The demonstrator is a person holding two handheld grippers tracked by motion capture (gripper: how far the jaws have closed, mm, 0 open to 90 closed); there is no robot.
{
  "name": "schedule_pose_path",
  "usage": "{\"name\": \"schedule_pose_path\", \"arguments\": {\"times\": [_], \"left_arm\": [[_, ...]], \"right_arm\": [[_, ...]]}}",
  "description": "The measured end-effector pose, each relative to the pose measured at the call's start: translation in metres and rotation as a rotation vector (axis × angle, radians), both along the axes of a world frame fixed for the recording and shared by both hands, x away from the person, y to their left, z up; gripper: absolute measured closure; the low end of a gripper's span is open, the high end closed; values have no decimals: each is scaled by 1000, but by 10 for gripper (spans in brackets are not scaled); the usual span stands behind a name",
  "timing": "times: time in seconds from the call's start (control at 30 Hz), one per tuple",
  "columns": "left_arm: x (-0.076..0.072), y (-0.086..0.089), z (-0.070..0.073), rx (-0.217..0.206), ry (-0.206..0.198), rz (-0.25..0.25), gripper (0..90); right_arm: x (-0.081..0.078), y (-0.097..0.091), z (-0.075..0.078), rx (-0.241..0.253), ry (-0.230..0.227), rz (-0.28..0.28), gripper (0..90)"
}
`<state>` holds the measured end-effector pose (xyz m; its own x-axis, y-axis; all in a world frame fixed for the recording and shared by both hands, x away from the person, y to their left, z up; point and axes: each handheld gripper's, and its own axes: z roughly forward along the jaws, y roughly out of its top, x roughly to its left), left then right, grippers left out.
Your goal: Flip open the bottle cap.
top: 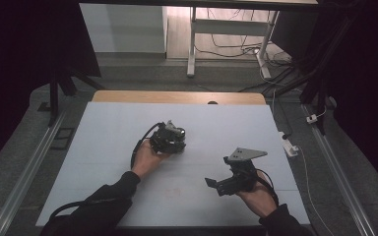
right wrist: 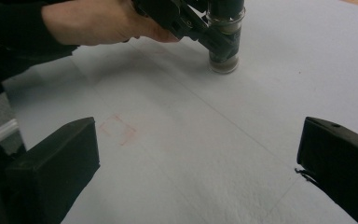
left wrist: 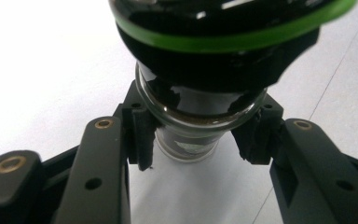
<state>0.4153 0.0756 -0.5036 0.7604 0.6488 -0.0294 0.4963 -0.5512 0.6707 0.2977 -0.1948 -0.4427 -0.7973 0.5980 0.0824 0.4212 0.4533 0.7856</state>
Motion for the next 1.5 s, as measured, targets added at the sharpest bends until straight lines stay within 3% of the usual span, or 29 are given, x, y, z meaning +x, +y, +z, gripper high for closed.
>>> {"name": "schedule_pose_path", "arguments": {"times": [0.3,0.97,1.2,1.27,1.3,1.33,1.37,1.43,1.47,1.5], "left_arm": [[0,0,0,-2,-5,-1,537],[-1,0,0,-2,-5,1,537],[-1,0,0,-1,-5,2,537],[-1,0,-1,-1,-6,2,537],[-1,0,-1,-1,-6,2,537],[-1,0,-1,-2,-6,2,537],[-1,0,-1,-2,-6,1,537],[-1,0,-1,-2,-7,2,537],[-1,0,-1,-2,-7,2,537],[-1,0,-1,-2,-6,1,537]], "right_arm": [[13,21,-3,-33,-27,17,0],[54,56,-10,-55,-18,35,0],[67,63,-9,-44,-20,40,152],[71,65,-8,-40,-22,43,285],[71,65,-8,-40,-22,43,285],[74,66,-6,-44,-25,45,385],[74,66,-6,-44,-25,45,385],[79,69,-5,-56,-19,49,522],[79,69,-5,-56,-19,49,522],[83,70,-5,-58,-4,53,584]]}}
